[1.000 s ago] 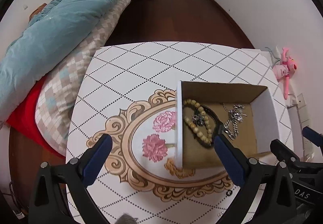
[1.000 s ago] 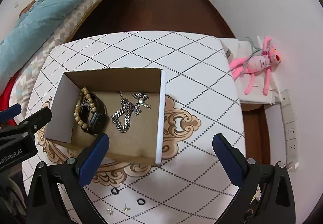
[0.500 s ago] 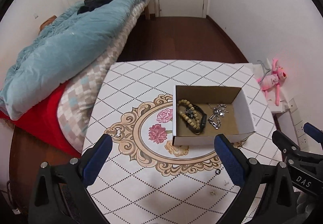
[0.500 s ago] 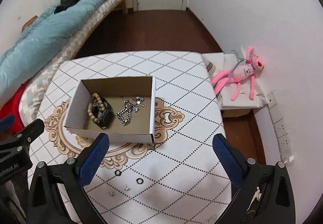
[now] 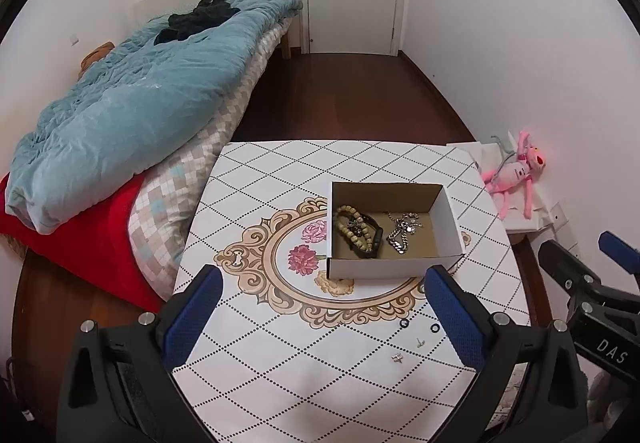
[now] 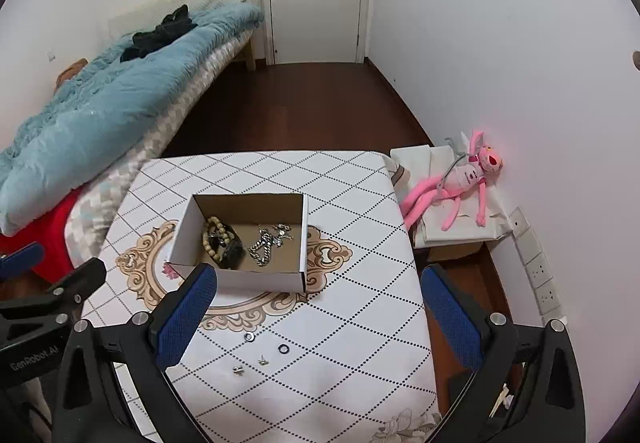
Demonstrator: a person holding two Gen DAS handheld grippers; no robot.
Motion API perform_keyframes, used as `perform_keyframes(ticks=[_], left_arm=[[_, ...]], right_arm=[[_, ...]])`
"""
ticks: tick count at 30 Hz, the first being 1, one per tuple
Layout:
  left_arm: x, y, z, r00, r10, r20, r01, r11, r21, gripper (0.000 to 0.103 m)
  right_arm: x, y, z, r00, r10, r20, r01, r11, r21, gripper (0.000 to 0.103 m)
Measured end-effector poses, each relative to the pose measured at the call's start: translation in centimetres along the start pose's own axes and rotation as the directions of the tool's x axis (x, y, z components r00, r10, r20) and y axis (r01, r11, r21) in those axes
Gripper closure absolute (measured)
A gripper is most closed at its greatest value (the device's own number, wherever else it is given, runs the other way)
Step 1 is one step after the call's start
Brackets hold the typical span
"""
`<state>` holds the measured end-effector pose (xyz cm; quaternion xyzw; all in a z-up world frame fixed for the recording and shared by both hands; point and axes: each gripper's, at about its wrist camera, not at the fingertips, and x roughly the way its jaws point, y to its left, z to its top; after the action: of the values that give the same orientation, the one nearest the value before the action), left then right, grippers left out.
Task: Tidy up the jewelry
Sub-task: 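Lift both open tools away from the box, then grasp a small black ring with the right tool while the left tool reaches toward a gold charm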
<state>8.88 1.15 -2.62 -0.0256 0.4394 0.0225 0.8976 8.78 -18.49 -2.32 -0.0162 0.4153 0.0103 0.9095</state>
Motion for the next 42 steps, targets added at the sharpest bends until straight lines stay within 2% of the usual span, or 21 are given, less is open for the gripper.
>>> perform_keyframes(ticks=[5,8,11,12,14,16,17,19,20,23,25,30,32,38,40,42], left_arm=[[1.2,0.3,-1.1,0.999,0.019,-0.026,-0.02,0.999,-0.027,0.0],[4.0,0.0,-2.9,0.995,0.056,-0.086,-0.057,0.998,-0.003,0.0],[6.7,-0.4,-5.3,0.986,0.069,-0.152,-0.066,0.997,0.025,0.0],[7.9,-0.6,-6.3,0.98,0.064,-0.186,-0.059,0.998,0.035,0.0],[9.8,-1.3,-8.0,0.969,0.047,-0.243,-0.035,0.998,0.052,0.001],[11.1,-2.3,-9.5,0.959,0.025,-0.281,-0.008,0.998,0.06,0.001],[11.7,-2.8,-10.2,0.955,0.014,-0.295,0.006,0.998,0.066,0.002],[12.5,-3.9,-11.2,0.947,-0.002,-0.32,0.03,0.996,0.082,0.012],[12.8,-4.5,-11.6,0.945,-0.013,-0.327,0.044,0.995,0.088,0.013],[13.6,-6.0,-12.5,0.941,-0.036,-0.336,0.077,0.991,0.109,0.016],[13.8,-6.8,-12.8,0.939,-0.045,-0.34,0.093,0.988,0.126,0.023],[14.0,-8.1,-13.3,0.937,-0.064,-0.344,0.12,0.982,0.145,0.028],[14.1,-8.5,-13.3,0.935,-0.067,-0.347,0.129,0.979,0.158,0.038],[14.2,-8.8,-13.0,0.94,-0.076,-0.334,0.142,0.973,0.18,0.057],[14.1,-8.8,-12.8,0.942,-0.08,-0.325,0.147,0.971,0.187,0.079],[14.2,-8.7,-12.7,0.94,-0.099,-0.326,0.166,0.969,0.184,0.093]], right_arm=[[0.9,-0.3,-1.2,0.999,0.009,-0.043,-0.009,1.0,0.007,0.0],[3.7,-0.4,-3.3,0.992,0.017,-0.121,-0.016,1.0,0.007,0.0],[6.5,-0.7,-6.1,0.98,0.061,-0.187,-0.056,0.998,0.032,0.003],[7.5,-0.9,-7.1,0.974,0.074,-0.213,-0.065,0.997,0.048,0.007],[8.9,-1.6,-8.7,0.965,0.075,-0.251,-0.057,0.995,0.079,0.024],[10.0,-2.4,-10.1,0.958,0.078,-0.276,-0.049,0.993,0.11,0.028],[10.5,-2.7,-10.6,0.956,0.074,-0.283,-0.042,0.992,0.118,0.029],[11.5,-3.4,-11.7,0.95,0.063,-0.307,-0.024,0.991,0.131,0.03],[12.0,-3.8,-12.1,0.946,0.065,-0.317,-0.021,0.99,0.14,0.031],[12.7,-4.8,-13.1,0.941,0.058,-0.335,-0.004,0.987,0.159,0.033],[13.0,-5.4,-13.5,0.938,0.055,-0.342,0.005,0.985,0.174,0.033],[13.3,-6.6,-13.7,0.937,0.049,-0.347,0.02,0.981,0.192,0.034],[13.4,-6.8,-13.6,0.936,0.05,-0.347,0.021,0.98,0.199,0.034],[13.5,-7.0,-13.5,0.937,0.048,-0.346,0.026,0.978,0.205,0.036],[13.5,-6.9,-13.6,0.937,0.049,-0.346,0.024,0.978,0.205,0.038],[13.5,-6.9,-13.6,0.937,0.05,-0.347,0.023,0.979,0.203,0.04]])
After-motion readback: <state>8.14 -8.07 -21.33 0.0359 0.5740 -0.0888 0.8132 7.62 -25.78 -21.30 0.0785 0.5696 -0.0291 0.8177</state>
